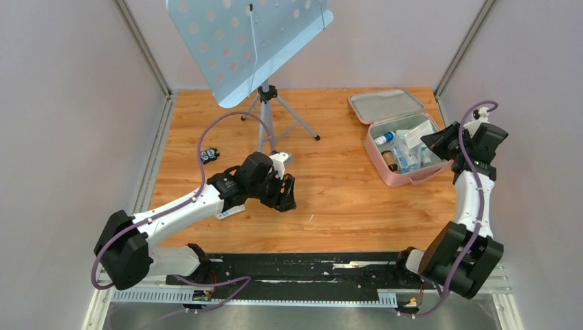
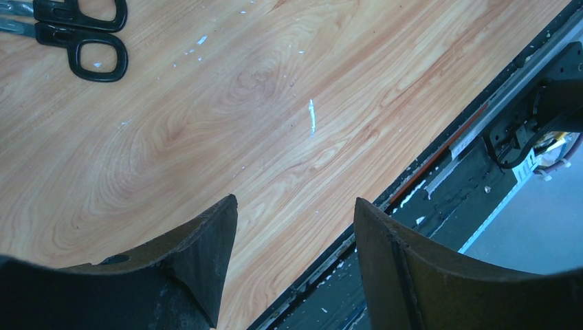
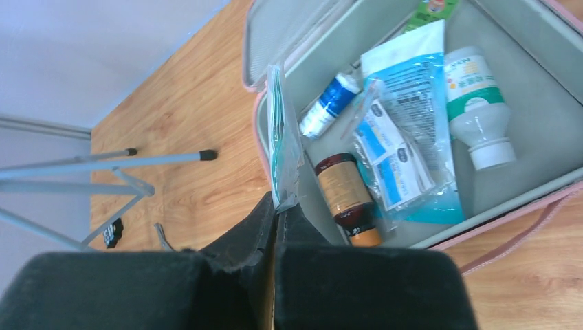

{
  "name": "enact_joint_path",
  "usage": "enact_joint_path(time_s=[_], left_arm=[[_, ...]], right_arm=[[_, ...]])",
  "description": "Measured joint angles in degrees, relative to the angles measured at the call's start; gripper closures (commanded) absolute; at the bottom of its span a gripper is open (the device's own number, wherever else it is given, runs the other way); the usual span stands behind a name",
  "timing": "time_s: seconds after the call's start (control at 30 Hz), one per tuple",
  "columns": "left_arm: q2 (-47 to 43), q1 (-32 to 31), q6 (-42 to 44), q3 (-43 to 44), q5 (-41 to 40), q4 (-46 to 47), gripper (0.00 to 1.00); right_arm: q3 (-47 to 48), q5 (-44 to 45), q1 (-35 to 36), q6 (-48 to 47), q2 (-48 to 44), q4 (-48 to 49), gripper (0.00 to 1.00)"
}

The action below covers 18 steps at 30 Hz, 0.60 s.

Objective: Organize the medicine kit
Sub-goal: Place the medical item at the medicine box.

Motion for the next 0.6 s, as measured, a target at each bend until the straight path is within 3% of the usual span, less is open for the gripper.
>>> enact_joint_path(time_s=[0.27, 0.6], left_arm=[[0.07, 0.0, -0.02, 0.22, -0.04, -0.13, 0.28], [0.04, 0.0, -0.09, 0.22, -0.22, -0.17, 0.28]], right_arm=[[1.68, 1.09, -1.42, 0.39, 9.64, 2.75, 1.0], [17.84, 1.51, -1.42, -7.41, 21.31, -5.11, 1.0]])
